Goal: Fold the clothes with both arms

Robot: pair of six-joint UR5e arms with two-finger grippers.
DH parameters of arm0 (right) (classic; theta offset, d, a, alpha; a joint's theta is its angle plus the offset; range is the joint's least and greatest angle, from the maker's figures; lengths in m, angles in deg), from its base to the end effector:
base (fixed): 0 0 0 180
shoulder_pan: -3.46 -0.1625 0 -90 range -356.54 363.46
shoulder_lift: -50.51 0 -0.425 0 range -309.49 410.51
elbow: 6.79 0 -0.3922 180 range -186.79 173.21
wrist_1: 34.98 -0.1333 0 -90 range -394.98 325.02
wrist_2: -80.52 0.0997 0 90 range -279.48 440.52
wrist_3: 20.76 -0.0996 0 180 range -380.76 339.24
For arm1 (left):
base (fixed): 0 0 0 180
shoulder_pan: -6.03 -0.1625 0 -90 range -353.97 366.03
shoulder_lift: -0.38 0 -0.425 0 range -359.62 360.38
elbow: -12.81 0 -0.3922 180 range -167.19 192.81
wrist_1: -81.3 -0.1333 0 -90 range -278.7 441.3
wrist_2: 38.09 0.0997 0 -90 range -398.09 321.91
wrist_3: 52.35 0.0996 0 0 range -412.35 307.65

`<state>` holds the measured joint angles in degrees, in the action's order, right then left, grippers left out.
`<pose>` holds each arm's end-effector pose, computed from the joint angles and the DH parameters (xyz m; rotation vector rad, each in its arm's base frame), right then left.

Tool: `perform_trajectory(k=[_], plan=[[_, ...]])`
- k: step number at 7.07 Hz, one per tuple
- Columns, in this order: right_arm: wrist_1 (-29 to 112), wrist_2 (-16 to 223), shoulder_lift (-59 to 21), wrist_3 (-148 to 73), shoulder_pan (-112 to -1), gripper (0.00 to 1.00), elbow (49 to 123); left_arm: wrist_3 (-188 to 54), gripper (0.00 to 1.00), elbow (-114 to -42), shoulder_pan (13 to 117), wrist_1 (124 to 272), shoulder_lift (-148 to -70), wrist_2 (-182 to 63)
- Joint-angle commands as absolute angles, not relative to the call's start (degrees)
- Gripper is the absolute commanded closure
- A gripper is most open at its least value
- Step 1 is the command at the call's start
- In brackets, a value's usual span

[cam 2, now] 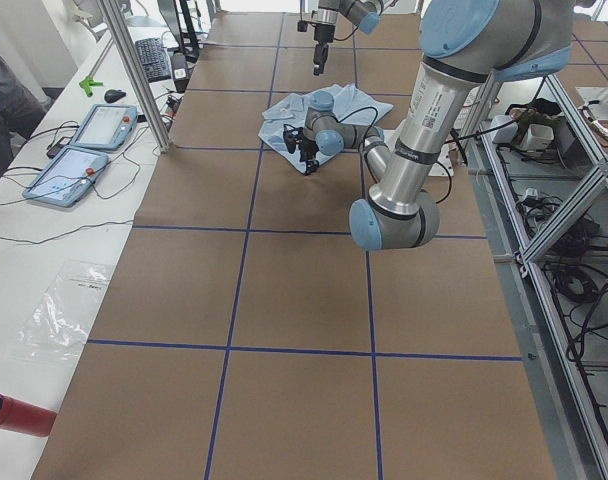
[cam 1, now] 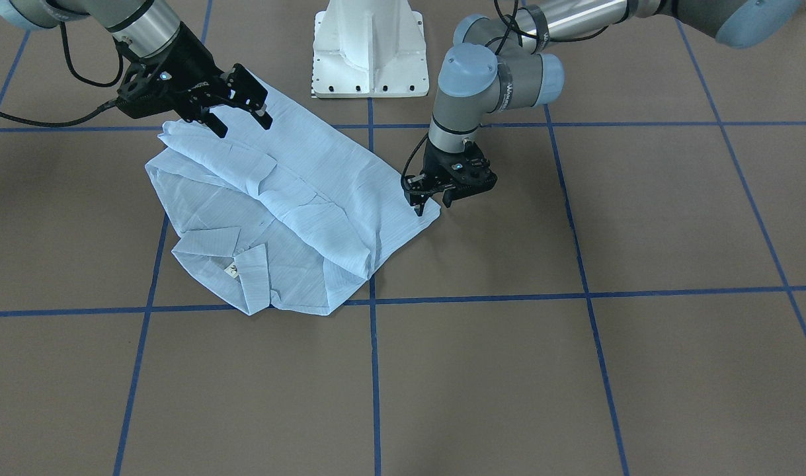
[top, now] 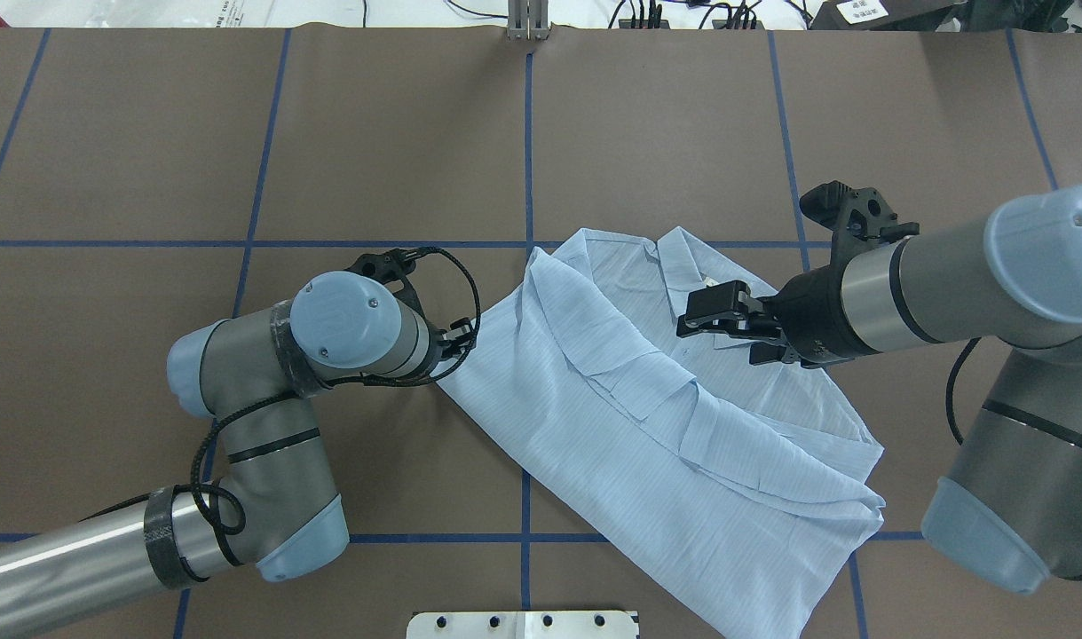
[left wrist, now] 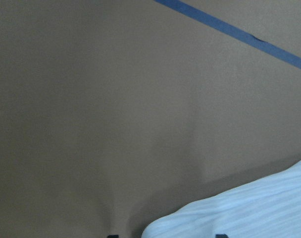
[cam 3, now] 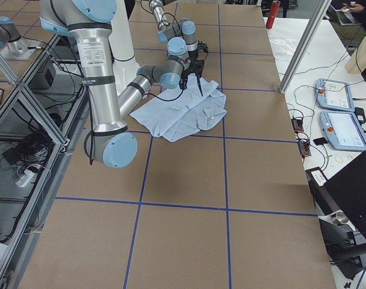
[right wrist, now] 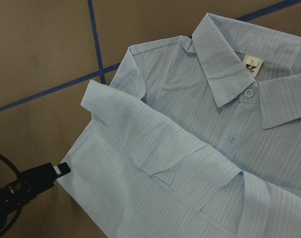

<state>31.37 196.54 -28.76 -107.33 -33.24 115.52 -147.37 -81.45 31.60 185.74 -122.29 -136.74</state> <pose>-0.3373 -0.3631 0.2562 0.0151 -1.2107 0.2441 0.5642 -0.4011 0.2682 0.0213 0.9130 -0.4290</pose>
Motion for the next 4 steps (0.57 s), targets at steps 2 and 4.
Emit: perform_trajectory(k=[2, 4], plan=[[31.38, 196.54, -28.77, -107.33, -33.28, 0.00, 115.64, -147.36, 0.60, -81.23, 31.16, 185.72, -122.23, -136.79], [31.38, 196.54, -28.77, -107.33, -33.37, 0.00, 115.64, -147.27, 1.00, -81.40, 31.07, 185.63, -122.23, -137.05]])
